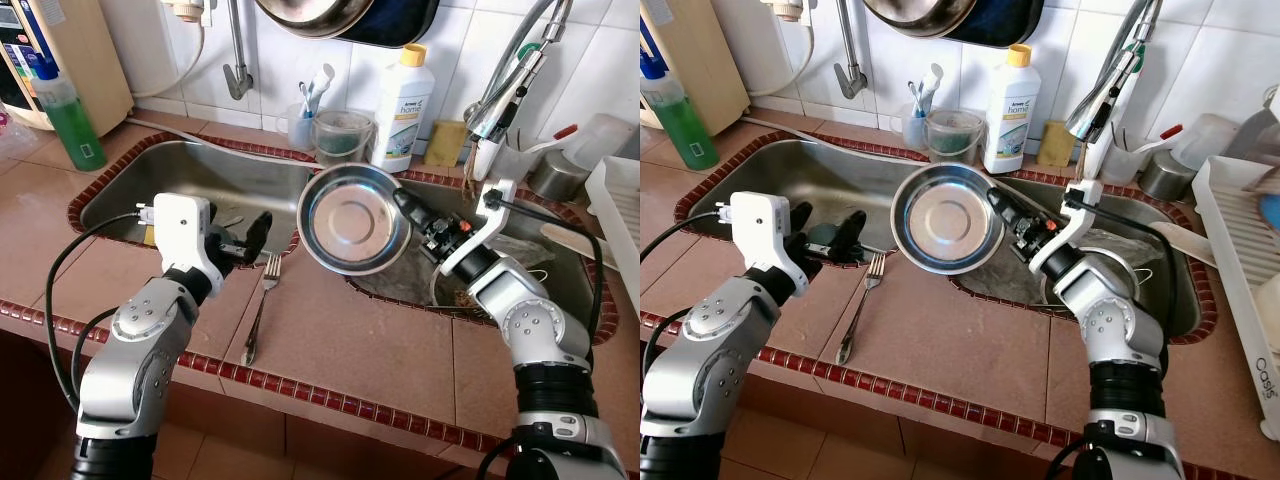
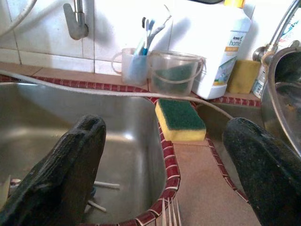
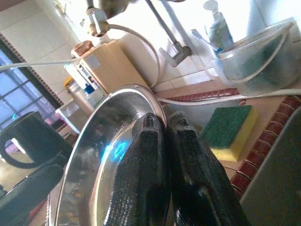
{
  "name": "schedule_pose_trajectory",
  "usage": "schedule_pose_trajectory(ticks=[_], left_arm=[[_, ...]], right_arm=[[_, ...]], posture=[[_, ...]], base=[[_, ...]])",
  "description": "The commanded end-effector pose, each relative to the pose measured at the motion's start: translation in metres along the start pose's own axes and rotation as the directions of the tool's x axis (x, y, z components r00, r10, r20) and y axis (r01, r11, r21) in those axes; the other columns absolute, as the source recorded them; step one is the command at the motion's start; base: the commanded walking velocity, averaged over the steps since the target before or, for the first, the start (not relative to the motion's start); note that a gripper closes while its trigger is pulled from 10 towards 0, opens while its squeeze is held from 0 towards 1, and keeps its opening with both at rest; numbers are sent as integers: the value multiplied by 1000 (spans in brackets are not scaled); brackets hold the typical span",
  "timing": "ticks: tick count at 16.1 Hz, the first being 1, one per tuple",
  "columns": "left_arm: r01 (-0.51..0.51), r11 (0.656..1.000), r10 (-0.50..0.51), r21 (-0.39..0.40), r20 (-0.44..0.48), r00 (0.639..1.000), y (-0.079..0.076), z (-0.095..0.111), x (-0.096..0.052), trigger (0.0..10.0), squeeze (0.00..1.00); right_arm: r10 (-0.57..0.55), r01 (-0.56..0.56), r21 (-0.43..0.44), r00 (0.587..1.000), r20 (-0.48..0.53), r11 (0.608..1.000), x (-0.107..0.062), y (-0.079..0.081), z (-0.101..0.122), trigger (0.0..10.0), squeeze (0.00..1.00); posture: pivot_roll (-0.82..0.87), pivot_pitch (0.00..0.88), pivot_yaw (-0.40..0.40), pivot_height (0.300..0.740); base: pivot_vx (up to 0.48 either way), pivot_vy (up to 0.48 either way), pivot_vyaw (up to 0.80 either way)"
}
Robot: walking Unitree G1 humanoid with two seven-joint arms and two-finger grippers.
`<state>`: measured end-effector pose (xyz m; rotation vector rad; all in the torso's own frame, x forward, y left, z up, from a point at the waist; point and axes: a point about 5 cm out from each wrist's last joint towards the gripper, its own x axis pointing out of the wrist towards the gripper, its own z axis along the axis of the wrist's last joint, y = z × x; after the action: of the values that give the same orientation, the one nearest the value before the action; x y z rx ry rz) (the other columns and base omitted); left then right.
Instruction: Kitchen organization
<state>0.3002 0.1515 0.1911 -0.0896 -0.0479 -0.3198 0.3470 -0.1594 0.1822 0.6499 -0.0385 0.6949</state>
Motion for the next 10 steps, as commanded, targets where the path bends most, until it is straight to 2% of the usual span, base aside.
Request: schedule_pose_trajectory(ticks=[1,4,8,10], left_arm=[[2,1000,-2,2,15,1000,0,3,2,10000,0],[-5,1000,5,24,11,1000,3,1,5,10000,0],[-28,993,27,113,15,1000,16,3,9,10000,0],[-30,993,28,112,20,999,21,6,11,10000,0]], right_arm=[[-3,4,-26,998,64,1000,-1,2,12,10000,0],[-31,46,-91,987,158,995,-2,4,22,10000,0],[-92,157,-239,961,261,958,-4,8,31,10000,0],[-92,188,-285,944,318,940,-5,13,37,10000,0]], posture=[[-117,29,0,740],[-118,31,-1,740],[-118,40,-3,740],[-120,41,2,740]], base=[[0,0,0],[0,0,0],[0,0,0],[0,0,0]])
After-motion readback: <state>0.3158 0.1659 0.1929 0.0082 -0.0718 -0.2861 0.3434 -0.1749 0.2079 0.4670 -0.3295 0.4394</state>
